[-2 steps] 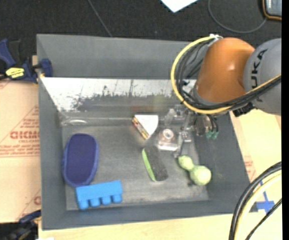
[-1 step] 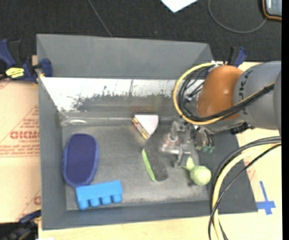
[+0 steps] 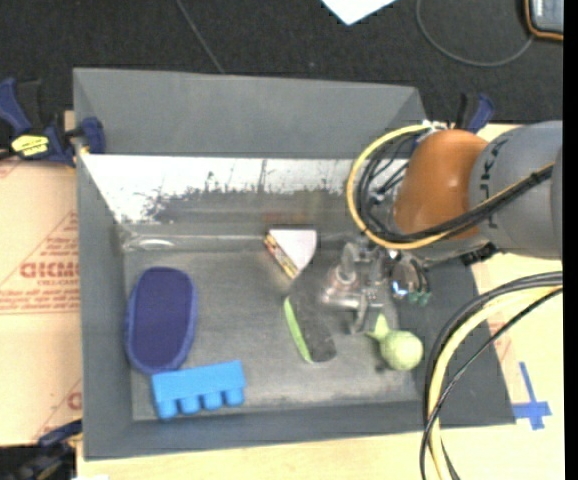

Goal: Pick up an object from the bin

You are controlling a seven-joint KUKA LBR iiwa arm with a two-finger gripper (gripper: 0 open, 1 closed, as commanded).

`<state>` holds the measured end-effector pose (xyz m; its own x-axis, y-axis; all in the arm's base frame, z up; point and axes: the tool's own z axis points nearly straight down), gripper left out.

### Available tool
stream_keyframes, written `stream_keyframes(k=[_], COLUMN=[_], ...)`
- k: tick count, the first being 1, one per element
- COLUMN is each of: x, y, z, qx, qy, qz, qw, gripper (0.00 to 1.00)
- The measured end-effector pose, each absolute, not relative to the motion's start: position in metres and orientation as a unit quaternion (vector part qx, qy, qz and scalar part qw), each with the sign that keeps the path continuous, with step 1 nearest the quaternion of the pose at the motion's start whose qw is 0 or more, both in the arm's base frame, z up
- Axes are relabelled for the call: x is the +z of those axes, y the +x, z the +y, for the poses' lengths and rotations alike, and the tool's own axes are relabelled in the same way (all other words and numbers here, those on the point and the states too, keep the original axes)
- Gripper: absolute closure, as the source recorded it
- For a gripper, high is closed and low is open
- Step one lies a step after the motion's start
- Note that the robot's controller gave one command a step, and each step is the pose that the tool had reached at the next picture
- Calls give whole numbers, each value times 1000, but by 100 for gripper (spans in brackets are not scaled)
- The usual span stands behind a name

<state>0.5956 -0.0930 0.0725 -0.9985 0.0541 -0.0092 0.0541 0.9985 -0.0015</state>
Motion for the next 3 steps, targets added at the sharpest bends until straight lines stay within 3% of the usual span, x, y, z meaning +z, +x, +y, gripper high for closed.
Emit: stream_keyframes(k=[1, 2, 3], x=[73, 73, 75], y=[588, 584, 570], z=[-99, -100, -105], qx=[0, 1, 1], qy=[131, 150, 203], qz=[991, 989, 979], qw=[7, 6, 12], gripper=[0, 0, 100])
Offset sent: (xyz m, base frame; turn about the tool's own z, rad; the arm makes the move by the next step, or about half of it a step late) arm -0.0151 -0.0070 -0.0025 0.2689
